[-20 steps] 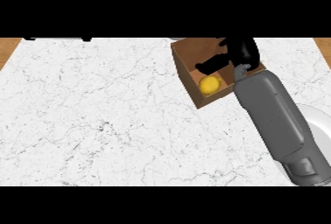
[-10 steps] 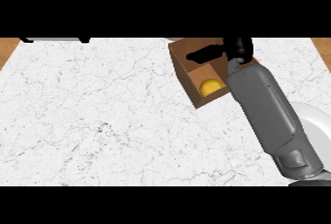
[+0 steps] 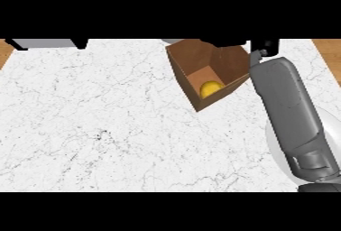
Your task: Pick the lemon from the plate and place it in the cardboard box
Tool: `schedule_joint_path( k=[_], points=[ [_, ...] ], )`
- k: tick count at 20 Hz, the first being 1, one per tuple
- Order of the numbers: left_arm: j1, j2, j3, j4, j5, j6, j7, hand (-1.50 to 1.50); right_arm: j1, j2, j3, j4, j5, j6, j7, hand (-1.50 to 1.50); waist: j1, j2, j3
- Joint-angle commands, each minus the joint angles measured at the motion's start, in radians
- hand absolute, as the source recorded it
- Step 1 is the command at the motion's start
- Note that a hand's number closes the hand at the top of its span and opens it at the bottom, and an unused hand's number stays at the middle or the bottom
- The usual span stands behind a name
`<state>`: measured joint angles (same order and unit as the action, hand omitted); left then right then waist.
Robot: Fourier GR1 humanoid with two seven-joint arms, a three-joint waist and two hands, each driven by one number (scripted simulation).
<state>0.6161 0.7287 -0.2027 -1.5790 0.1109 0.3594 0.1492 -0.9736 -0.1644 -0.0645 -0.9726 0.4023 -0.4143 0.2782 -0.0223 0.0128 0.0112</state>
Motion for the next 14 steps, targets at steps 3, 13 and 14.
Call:
schedule_joint_path(
  k=[3,13,14],
  points=[
    [-0.238,-0.047,0.100,-0.097,0.024,0.060,-0.093,0.00,0.056,-0.047,-0.074,-0.010,-0.068,0.011,-0.070,-1.50,-0.063,-0.014,-0.011],
    [-0.182,-0.051,0.127,-0.111,0.045,0.086,-0.084,0.00,0.185,-0.195,-0.160,-0.022,-0.165,0.167,-0.174,-1.50,-0.123,-0.025,-0.010],
    [-0.174,-0.046,0.122,-0.125,0.041,0.085,-0.080,0.00,0.195,-0.226,-0.175,-0.020,-0.180,0.195,-0.197,-1.50,-0.129,-0.023,-0.008]
  ],
)
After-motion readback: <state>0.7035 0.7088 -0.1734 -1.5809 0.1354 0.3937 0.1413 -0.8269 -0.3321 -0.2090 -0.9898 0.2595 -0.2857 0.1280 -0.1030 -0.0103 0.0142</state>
